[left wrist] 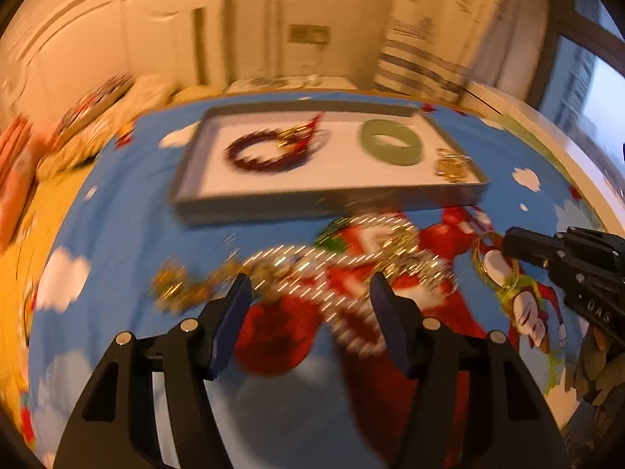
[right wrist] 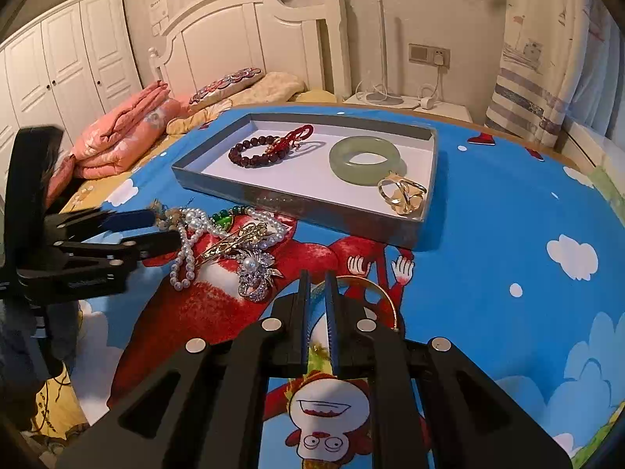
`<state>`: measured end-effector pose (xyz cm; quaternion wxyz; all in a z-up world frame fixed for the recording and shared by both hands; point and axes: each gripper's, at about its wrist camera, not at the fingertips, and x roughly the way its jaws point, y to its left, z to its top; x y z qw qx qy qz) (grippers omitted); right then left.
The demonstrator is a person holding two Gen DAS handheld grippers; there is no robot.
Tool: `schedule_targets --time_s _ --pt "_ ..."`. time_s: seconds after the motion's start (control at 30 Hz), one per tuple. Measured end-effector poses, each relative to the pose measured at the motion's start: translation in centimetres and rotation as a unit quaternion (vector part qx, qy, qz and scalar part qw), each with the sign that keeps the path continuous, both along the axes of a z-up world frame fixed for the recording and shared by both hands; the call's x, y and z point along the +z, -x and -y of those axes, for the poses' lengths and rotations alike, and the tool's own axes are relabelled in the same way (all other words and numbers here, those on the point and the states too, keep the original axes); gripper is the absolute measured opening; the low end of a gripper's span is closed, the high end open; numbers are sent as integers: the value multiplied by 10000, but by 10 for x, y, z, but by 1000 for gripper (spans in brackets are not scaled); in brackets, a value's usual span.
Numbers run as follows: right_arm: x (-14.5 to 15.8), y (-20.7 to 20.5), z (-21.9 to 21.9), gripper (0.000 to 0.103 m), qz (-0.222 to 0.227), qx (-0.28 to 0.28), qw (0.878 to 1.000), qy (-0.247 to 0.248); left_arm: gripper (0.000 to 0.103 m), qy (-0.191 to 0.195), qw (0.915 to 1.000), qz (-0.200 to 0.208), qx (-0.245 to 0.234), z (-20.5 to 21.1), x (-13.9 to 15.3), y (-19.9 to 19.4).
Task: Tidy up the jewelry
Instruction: 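Grasp the thin gold bangle with the right tool while the left reaches into the heap, then grasp the ornate gold pendant with the left tool while the right carries the bangle to the tray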
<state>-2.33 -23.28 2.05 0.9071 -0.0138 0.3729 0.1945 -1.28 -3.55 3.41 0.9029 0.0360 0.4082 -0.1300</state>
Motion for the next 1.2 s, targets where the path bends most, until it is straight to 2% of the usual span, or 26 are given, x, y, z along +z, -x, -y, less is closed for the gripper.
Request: schedule_targets --time_s 0.1,0.33,0.37,0.47,0.5,0.53,0.63,0.7,0.87,1.0,1.07,1.2 --pt "-4 2 4 10 -44 6 10000 -58 54 -108 9995 -75 -296 21 -2 -13" --pt "-10 2 18 12 -258 128 9990 -351 54 -419 9971 -26 -637 49 -11 -27" --pt "-10 2 20 13 -286 121 9988 -380 51 -433 9967 -34 -680 51 -11 -29" --pt "-10 4 28 26 -328 4 9982 -494 32 -416 9958 -96 -804 55 -14 -31" --pt "-10 4 30 29 -333 -26 9981 -522 28 -427 9956 -95 -833 56 -15 -32" --pt "-10 4 33 30 -345 -61 9979 -543 19 -404 9951 -120 -891 56 -16 -32" --pt "-10 3 41 40 -380 -213 9978 -506 15 -376 9937 -68 -1050 59 -15 -28" --pt "-11 3 45 57 -437 -286 9975 -485 15 -299 9944 33 -1013 57 -12 -24" --pt "-18 0 39 60 -653 -165 9975 -217 15 14 9964 303 -796 42 7 -13" --pt "-23 -6 24 74 -759 -27 9970 119 15 231 9962 590 -603 24 33 0" --pt "-24 -8 15 78 -755 34 9967 303 15 315 9957 705 -518 15 45 5" --pt "-27 -13 4 79 -680 49 9956 648 15 338 9956 759 -425 2 56 12"
